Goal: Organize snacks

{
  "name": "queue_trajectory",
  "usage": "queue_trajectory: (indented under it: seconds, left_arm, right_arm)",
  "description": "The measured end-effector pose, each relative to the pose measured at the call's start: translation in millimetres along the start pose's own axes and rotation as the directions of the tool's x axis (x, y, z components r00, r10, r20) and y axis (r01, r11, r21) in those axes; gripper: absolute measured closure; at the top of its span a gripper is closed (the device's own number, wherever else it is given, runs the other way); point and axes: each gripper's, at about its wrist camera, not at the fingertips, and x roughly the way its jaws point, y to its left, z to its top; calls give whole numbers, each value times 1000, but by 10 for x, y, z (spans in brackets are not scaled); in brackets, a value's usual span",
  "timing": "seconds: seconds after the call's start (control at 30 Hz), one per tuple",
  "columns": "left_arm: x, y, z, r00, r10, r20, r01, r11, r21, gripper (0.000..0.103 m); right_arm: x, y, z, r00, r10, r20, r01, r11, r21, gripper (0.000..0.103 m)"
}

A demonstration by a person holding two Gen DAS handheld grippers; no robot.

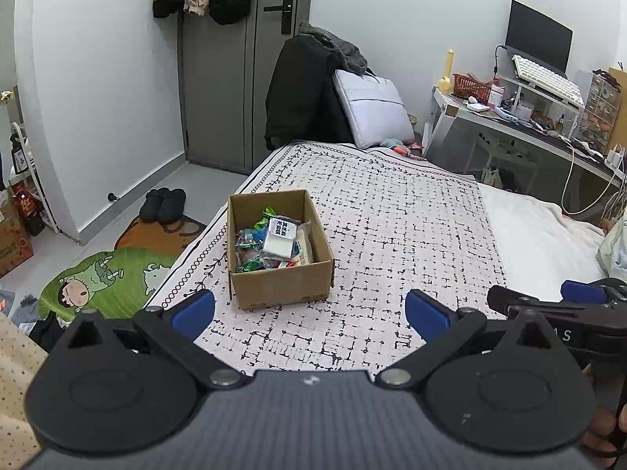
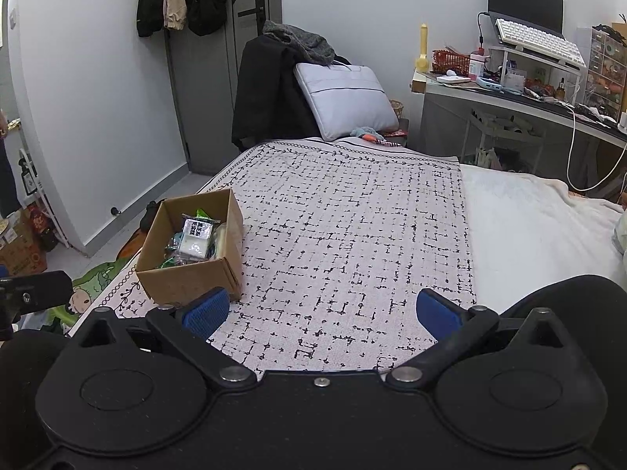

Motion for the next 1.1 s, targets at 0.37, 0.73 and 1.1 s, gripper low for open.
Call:
queue_trajectory:
  seconds: [0.37,0.73,1.1]
  left_arm:
    - [-1,14,-4,1000,4,2,-4,1000,-5,0]
    - [-9,34,-26,1000,10,2,-10,1000,-8,0]
    - [-27,46,-30,1000,9,6,-8,1000,-8,0]
  right_arm:
    - [1,-3,-7,1000,-1,0,1,1000,3,0]
    - [-14,19,5,1000,10,8,-10,1000,0,0]
    - [-20,15,-12,1000,4,15,-4,1000,-3,0]
